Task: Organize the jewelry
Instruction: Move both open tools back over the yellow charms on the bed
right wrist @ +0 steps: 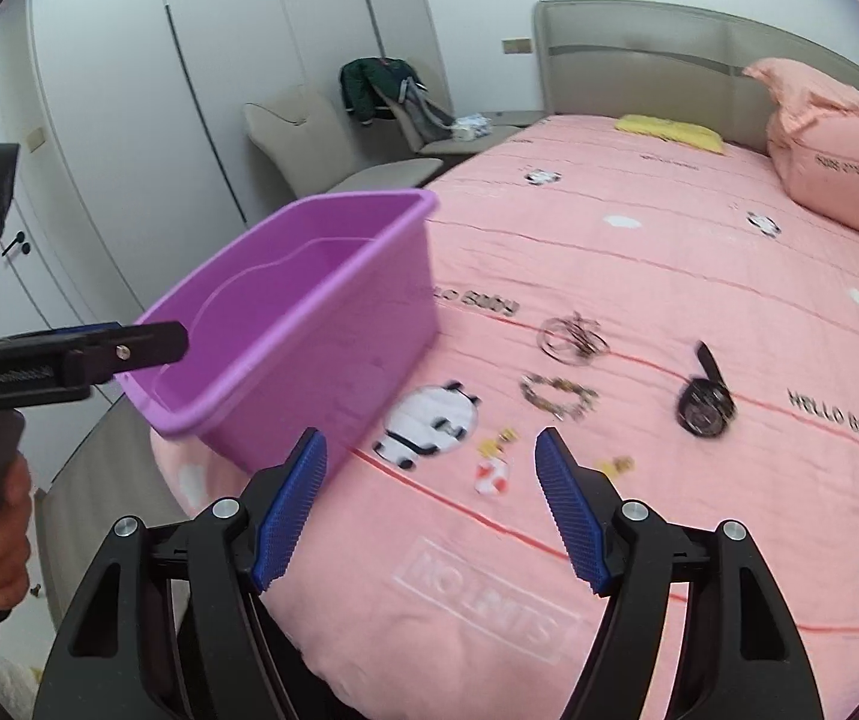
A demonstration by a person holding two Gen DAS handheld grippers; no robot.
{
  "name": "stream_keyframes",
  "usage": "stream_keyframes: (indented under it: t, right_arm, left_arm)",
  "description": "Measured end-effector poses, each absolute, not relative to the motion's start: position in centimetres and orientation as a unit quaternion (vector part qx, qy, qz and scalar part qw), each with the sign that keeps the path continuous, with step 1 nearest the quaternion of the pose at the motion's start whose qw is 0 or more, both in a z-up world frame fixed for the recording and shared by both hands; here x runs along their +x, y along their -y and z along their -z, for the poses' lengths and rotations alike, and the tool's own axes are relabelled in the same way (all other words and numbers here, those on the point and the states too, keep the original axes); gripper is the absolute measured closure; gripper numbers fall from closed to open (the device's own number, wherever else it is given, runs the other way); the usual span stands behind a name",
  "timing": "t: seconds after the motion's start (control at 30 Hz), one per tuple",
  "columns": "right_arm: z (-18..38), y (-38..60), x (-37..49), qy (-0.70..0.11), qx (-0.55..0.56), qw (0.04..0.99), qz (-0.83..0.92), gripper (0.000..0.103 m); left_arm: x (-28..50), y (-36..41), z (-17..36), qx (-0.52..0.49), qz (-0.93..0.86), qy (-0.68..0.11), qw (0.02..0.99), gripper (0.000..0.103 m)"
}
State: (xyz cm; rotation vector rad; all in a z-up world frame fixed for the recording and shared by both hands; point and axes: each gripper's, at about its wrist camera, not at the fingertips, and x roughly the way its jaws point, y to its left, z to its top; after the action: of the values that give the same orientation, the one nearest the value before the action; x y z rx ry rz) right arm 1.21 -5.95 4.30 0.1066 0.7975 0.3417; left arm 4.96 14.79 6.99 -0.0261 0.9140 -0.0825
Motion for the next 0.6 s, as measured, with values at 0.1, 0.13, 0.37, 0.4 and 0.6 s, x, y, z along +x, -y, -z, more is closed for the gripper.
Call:
stream_keyframes:
  t: [0.1,0.13,0.37,0.4,0.6]
  right_arm:
    - [-3.0,8.7,-0.5,-0.398,0.065,0.904,-0.144,0.034]
    - [-2.6,9.6,-0.9,-0.401,0.069,0.903,-0.136,0.034]
    - [0.3,15.1,-2.7,-0.423,0.11,0.897,-0.07,0.034]
    - [0.6,15.7,-2.8,-0.425,0.117,0.895,-0.066,0.034]
    - [1.3,17.5,-2.9,-0.423,0.12,0.898,-0.039,0.034]
  left_arm:
    - [4.2,-12.2,-6.5,-0.014,0.074,-0.445,0.892,0.007]
    - [4.0,-11.3,-6.2,-0.012,0.082,-0.447,0.891,0.007]
    - [3.4,-6.3,-3.8,-0.001,0.113,-0.465,0.878,0.007]
    - [3.3,-5.9,-3.3,-0.002,0.115,-0.472,0.874,0.007]
    - [3.9,-4.3,0.1,0.002,0.106,-0.499,0.86,0.007]
